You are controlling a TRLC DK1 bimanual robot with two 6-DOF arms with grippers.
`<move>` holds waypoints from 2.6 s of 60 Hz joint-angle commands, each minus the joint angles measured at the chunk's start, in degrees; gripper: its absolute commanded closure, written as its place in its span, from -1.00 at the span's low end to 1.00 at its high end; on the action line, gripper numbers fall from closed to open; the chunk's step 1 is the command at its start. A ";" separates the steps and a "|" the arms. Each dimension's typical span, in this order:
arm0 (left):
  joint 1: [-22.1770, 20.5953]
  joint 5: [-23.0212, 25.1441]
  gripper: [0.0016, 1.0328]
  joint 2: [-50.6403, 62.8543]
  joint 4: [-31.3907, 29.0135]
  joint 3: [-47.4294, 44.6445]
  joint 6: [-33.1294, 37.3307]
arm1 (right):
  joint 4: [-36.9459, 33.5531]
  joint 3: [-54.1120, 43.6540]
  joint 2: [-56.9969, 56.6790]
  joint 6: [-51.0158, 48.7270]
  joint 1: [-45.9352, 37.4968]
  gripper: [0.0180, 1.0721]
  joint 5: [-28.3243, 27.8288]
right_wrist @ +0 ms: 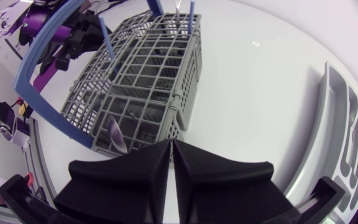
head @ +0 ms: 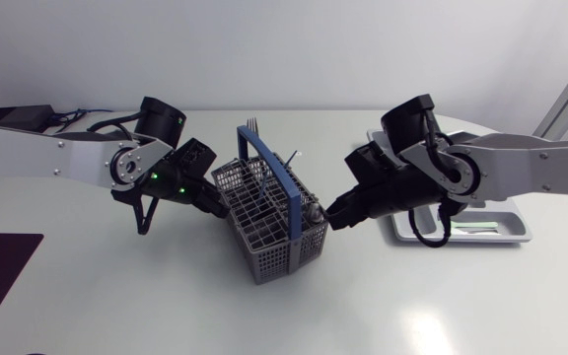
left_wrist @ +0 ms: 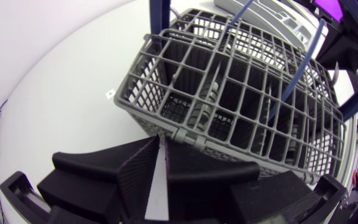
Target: Unload the cutlery basket into the drawer organizer.
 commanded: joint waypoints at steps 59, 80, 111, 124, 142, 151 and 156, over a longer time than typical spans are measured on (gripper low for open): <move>16.46 21.02 -0.03 -13.19 1.78 -4.81 10.76 | -2.29 -4.35 -12.34 -5.26 -0.19 -0.68 -5.95; 13.47 30.86 -0.68 -20.48 8.28 -13.60 19.11 | -2.11 -4.88 -11.37 -5.26 1.12 -0.71 -5.42; 5.64 33.06 -0.73 -14.24 12.06 -9.90 22.71 | -1.76 -5.32 -9.70 -4.82 2.27 -0.71 -4.10; 3.80 33.15 -0.73 -10.64 13.03 -7.09 22.80 | -1.76 -5.49 -9.26 -4.73 2.27 -0.71 -3.84; 1.69 33.50 -0.73 -6.60 13.82 -3.93 23.15 | -1.85 -5.49 -8.91 -4.64 2.27 -0.71 -3.22; 1.16 33.76 -0.66 -5.28 14.26 -2.96 23.41 | -1.85 -5.32 -8.56 -4.64 2.09 -0.71 -2.78; 0.99 33.85 -0.57 -4.66 14.96 -2.87 23.41 | -1.76 -5.23 -8.03 -4.64 2.09 -0.71 -2.61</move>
